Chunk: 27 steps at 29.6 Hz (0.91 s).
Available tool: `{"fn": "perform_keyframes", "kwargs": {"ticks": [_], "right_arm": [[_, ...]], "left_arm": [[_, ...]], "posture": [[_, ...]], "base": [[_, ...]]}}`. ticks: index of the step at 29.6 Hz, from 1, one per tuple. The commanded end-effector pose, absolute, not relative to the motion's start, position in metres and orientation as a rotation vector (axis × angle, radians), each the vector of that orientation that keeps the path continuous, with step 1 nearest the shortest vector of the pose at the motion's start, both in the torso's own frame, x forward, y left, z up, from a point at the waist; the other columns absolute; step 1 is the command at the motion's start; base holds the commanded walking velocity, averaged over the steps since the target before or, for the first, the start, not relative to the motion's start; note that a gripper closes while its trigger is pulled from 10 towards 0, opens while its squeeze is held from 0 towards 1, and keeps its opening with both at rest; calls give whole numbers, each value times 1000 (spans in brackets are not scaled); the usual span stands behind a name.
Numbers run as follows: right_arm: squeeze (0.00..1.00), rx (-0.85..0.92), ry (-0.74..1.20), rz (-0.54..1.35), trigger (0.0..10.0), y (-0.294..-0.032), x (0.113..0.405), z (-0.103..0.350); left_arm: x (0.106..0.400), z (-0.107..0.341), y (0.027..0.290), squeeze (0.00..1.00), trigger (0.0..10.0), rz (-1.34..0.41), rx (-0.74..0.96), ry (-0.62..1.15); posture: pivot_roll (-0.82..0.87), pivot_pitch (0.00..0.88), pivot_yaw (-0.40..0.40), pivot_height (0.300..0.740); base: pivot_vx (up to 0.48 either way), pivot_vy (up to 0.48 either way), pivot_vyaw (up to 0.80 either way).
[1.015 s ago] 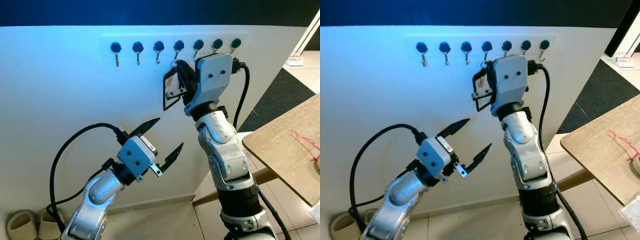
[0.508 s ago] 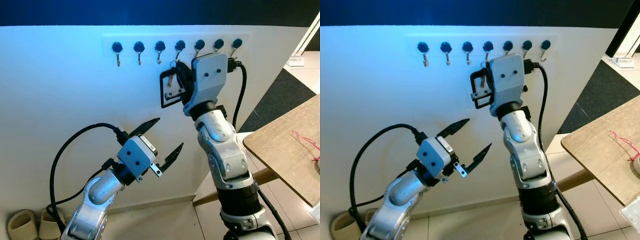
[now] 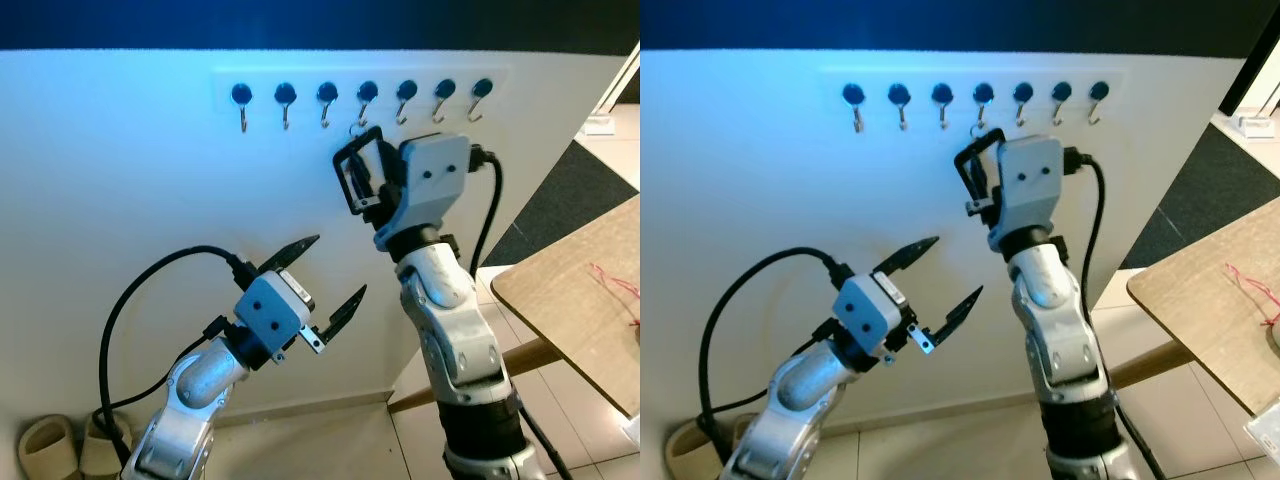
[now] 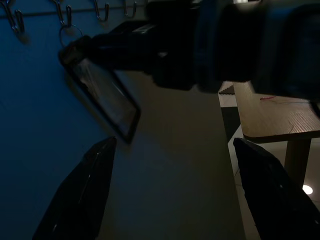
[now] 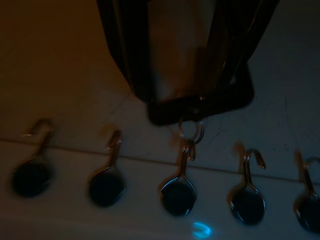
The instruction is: Hang keys on a hook
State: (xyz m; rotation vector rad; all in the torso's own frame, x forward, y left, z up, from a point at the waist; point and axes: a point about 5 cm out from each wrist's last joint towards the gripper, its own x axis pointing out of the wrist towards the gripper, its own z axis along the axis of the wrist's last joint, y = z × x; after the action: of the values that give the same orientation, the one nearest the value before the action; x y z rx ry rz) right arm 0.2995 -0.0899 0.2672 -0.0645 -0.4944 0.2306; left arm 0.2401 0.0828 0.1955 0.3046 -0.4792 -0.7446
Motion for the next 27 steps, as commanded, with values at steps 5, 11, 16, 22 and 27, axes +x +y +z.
{"fn": "perform_keyframes", "kwargs": {"ticks": [5,11,16,22,27], "right_arm": [[0,-42,-579,194,10000,-101,277,261],[0,-179,-317,103,10000,-138,263,158],[0,-234,-126,68,10000,-155,262,107],[0,-176,294,8,10000,-178,251,15],[0,-141,644,59,10000,-176,230,-39]], "left_arm": [[239,194,83,0,10000,-748,302,-475],[240,173,92,0,10000,-699,285,-410],[243,142,104,0,10000,-628,256,-294],[238,49,149,0,10000,-390,198,115],[216,-23,184,0,10000,-123,16,498]], "posture": [[54,130,-49,740],[52,126,-44,740],[51,120,-44,740],[51,98,-45,740],[42,72,-38,740]], "base": [[0,0,0],[0,0,0],[0,0,0],[0,0,0],[0,0,0]]}}
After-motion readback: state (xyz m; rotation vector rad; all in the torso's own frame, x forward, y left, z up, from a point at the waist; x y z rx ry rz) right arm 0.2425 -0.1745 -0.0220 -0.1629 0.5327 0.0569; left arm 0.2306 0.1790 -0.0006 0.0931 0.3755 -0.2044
